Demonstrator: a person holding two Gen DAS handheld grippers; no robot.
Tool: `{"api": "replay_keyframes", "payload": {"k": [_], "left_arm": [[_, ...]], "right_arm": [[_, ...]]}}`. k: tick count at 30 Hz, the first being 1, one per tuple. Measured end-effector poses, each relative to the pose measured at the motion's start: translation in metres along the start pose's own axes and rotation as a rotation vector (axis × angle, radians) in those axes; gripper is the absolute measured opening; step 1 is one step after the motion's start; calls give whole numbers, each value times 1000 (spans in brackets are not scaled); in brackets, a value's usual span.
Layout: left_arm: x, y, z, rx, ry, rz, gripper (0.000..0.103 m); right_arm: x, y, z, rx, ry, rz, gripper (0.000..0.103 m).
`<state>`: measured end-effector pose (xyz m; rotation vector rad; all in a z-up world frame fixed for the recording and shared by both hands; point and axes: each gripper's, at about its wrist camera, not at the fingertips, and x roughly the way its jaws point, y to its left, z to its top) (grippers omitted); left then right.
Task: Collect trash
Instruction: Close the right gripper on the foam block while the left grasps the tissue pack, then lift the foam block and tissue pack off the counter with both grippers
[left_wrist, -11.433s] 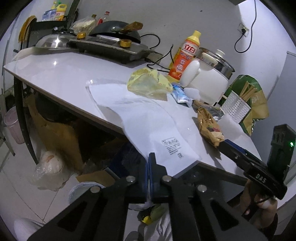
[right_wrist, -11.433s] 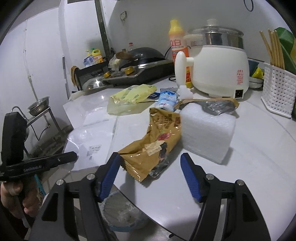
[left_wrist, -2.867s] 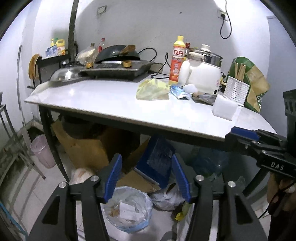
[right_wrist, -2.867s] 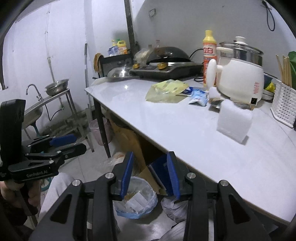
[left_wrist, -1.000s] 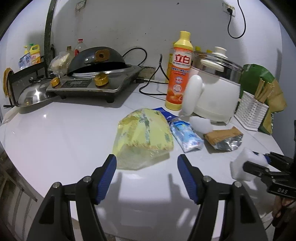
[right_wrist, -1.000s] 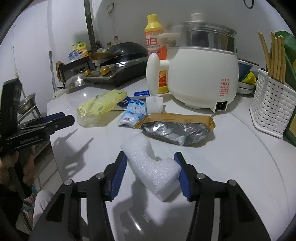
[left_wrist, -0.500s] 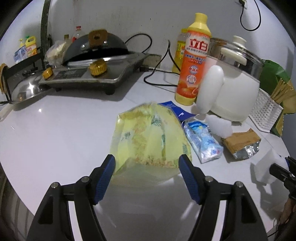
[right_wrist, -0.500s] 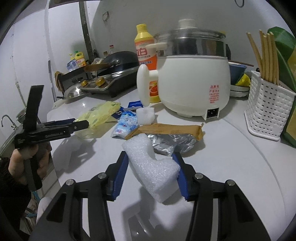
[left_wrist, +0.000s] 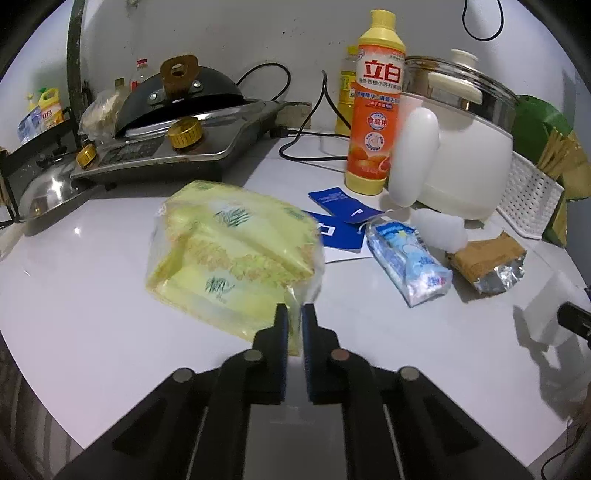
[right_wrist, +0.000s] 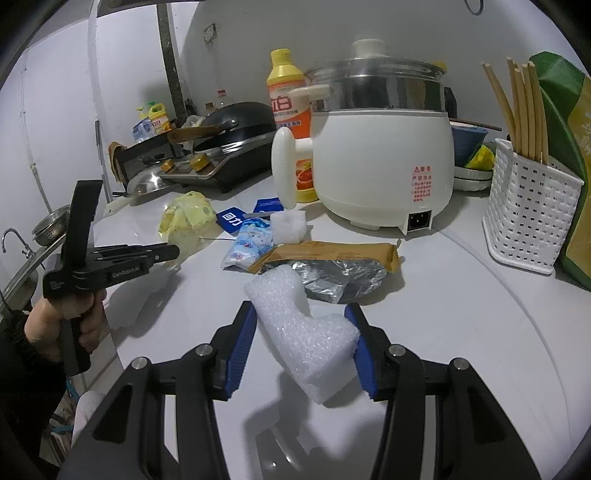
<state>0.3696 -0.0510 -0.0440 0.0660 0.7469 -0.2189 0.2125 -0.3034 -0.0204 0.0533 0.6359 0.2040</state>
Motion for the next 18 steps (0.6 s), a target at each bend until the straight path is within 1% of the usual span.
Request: {"api": "replay_keyframes", "payload": {"k": [1,2,11,18], "left_arm": [[-2,0,0,-1,-5,1,4],[-4,0,0,-2,-9,0,4],[-37,-7,-3,18,-57,-24,3],[-70,-13,-8,28,-99,-43,3]], "right_arm": [[0,0,0,-1,0,-1,36],[0,0,0,0,7,-9,28],[-6,4,-1,-14,-10,-6,25],[-24,16,1,-37,-42,0,25]]}}
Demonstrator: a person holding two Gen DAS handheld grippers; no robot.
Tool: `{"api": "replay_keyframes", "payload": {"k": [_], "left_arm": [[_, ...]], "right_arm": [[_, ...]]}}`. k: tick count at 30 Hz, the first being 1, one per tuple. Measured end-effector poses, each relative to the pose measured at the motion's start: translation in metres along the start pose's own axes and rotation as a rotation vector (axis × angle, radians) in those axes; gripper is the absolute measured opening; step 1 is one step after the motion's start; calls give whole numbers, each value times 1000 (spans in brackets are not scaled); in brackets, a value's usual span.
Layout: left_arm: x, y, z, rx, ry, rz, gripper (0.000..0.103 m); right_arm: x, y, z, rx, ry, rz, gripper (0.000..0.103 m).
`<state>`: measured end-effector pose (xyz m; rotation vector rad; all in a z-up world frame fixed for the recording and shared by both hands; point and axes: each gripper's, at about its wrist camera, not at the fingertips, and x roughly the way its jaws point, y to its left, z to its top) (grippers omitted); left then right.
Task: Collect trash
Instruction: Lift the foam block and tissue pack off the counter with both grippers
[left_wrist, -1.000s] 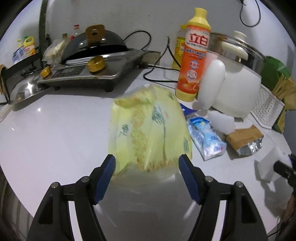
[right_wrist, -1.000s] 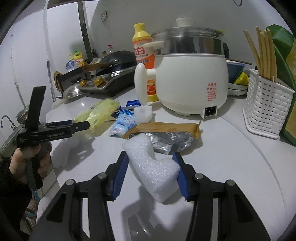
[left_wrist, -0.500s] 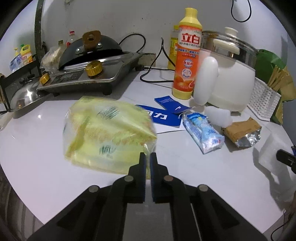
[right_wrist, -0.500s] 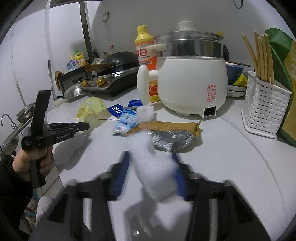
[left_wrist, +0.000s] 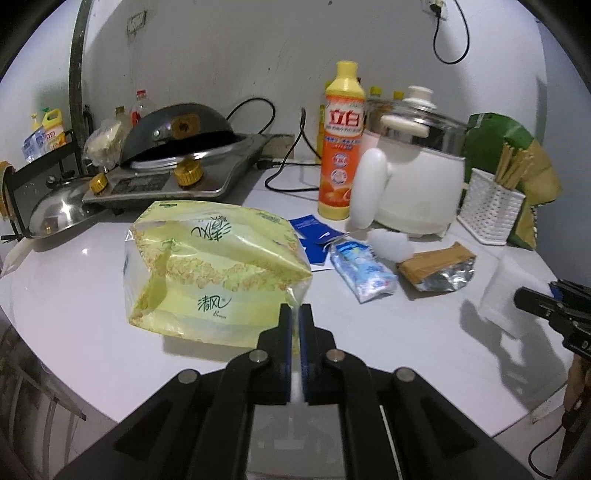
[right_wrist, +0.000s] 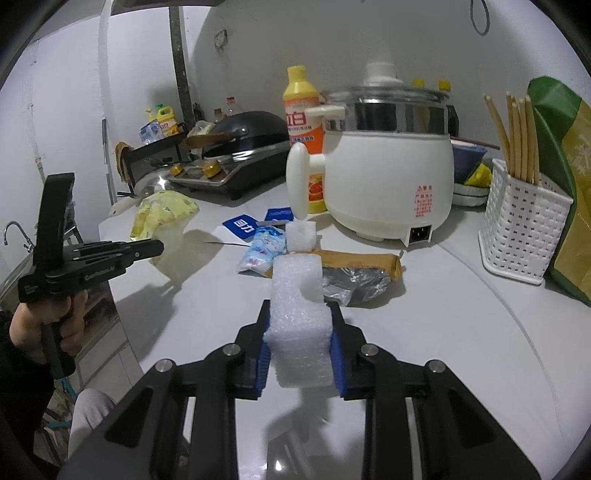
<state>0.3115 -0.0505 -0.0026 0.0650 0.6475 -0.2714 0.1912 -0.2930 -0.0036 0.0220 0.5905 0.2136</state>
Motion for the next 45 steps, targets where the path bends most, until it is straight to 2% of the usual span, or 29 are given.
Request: {"api": "replay_keyframes", "payload": {"k": [21,37,45], "left_arm": [[-92,7,-45,-16,-63,5,3],[-132,33,-92,-70,-75,20,3],[-139,50,-120,-112,-58,27,3]], "right_arm": [[-48,65,-12,-91,-41,35,25],[-54,123,-29,-173,-24,73,25],[-51,154,-42,-221,1,105,25]]}}
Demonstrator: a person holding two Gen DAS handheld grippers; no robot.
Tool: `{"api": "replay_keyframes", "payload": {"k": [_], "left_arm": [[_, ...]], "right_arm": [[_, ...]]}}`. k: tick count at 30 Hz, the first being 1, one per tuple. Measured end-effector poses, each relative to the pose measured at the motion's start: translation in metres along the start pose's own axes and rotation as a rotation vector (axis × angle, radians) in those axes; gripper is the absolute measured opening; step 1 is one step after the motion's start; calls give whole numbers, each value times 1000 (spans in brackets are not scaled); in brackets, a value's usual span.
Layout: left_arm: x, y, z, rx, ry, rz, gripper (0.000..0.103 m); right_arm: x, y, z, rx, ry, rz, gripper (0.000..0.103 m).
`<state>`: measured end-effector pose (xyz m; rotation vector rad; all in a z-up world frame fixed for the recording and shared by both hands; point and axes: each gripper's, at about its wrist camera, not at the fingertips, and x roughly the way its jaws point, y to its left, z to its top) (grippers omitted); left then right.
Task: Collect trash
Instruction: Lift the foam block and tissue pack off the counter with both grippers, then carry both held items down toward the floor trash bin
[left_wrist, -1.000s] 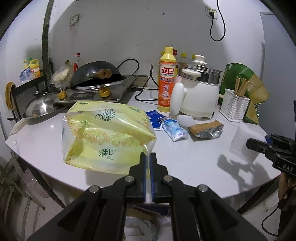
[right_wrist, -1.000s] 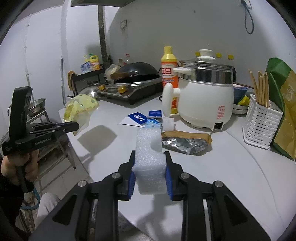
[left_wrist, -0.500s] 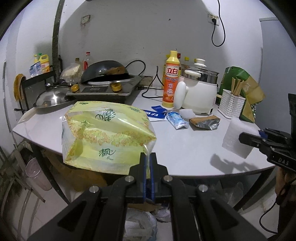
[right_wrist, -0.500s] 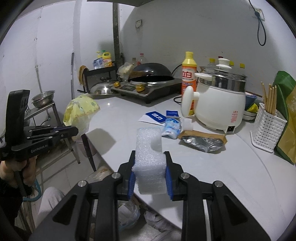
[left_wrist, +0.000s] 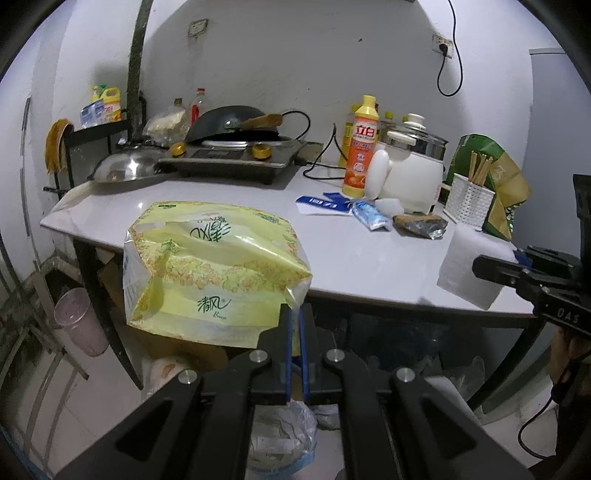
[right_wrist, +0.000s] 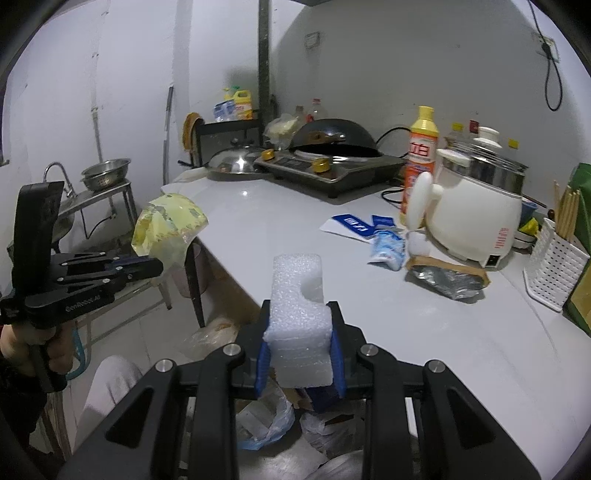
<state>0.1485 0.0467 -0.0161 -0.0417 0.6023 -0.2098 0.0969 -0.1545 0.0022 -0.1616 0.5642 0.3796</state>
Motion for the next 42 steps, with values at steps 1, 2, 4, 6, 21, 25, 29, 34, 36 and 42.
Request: {"api": "replay_keyframes", "payload": {"k": [1,2,4,6,21,25,29,34,36,42], "left_arm": [[0,2,-4,-4,2,3,3],[-1,4,-7,-8,4,4,3],[-1,10,-14,-20,12,7,3],[-1,16,-20,-32,17,8,3],[23,39,-80,-109,116,6,3],[37,41,-98,-125,159,-2,3],[56,39,-116,-134,208,-11,3],[83,36,-137,-151,275,-42,3],[95,34,-143,-155,303,-52,3],[130,26,-163,-159,377,-79,3]], "right_arm": [[1,3,-1,-5,3,4,25],[2,6,-2,-10,7,9,25],[5,13,-4,-19,15,18,25],[10,19,-5,-31,22,26,25],[49,68,-33,-100,110,120,25],[65,74,-43,-105,144,141,25],[83,78,-58,-101,183,161,25],[105,74,-77,-89,233,177,25],[115,70,-83,-76,253,178,25],[144,59,-101,-41,308,175,25]]}}
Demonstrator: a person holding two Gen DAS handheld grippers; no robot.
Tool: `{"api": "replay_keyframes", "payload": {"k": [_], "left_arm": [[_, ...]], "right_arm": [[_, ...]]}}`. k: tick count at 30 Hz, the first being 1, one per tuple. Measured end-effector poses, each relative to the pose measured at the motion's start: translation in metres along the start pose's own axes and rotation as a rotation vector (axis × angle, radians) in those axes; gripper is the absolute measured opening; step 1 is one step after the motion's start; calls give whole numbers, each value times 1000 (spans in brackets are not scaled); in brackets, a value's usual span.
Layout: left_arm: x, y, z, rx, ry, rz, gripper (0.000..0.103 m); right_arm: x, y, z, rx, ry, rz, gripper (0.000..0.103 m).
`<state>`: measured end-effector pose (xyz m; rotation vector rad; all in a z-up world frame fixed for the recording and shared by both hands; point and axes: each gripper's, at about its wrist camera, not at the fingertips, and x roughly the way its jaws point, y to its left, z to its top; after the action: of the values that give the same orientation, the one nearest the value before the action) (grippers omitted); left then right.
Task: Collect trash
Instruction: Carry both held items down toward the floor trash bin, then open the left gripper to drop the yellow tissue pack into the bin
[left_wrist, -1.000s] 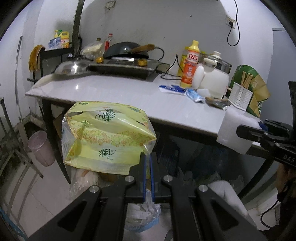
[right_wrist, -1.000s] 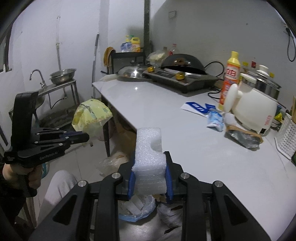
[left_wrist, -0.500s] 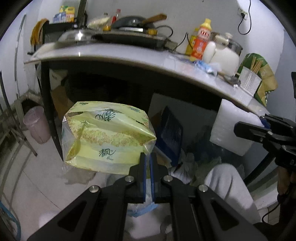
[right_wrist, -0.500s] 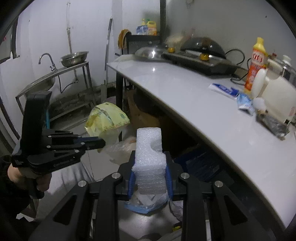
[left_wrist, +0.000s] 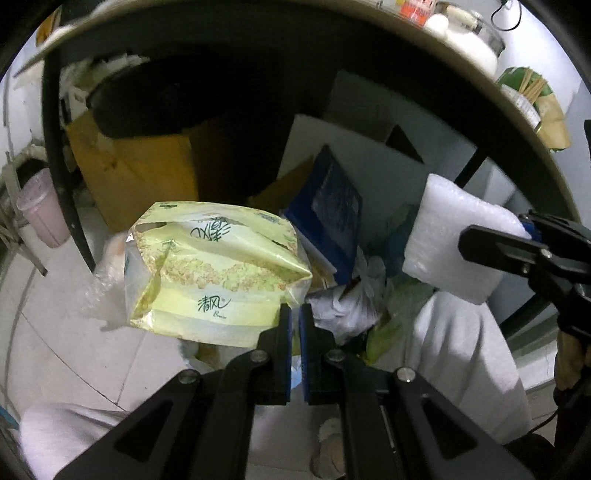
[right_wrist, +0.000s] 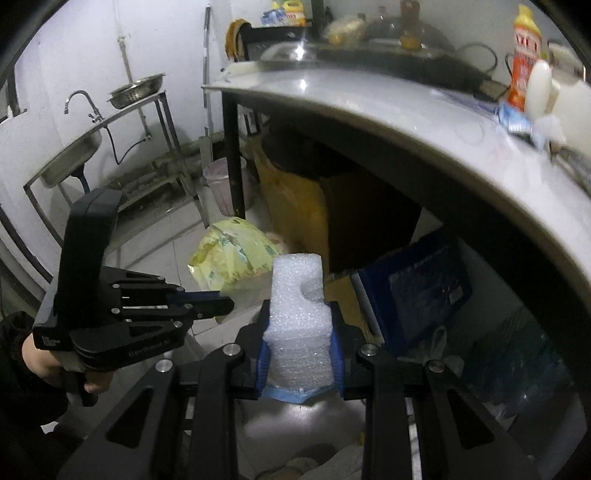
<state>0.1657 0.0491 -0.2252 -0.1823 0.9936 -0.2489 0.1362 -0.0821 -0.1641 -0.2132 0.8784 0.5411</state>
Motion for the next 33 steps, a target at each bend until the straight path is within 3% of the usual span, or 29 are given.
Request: {"api": "replay_keyframes", "payload": {"k": [11,29,31,33], "left_arm": [[58,5,-3,-9,127,-2,3],[129,10,-5,-59,290,15,11],[134,12,-6,-67,302,23,20],[136,16,-5,-78,304,35,40]], "right_arm": [[58,-28,-5,71,85,11,25],[96,-72,-32,154,155,30,25],[99,-75,-33,161,160,29,25],[103,-77,-33,165,166,30,25]]}}
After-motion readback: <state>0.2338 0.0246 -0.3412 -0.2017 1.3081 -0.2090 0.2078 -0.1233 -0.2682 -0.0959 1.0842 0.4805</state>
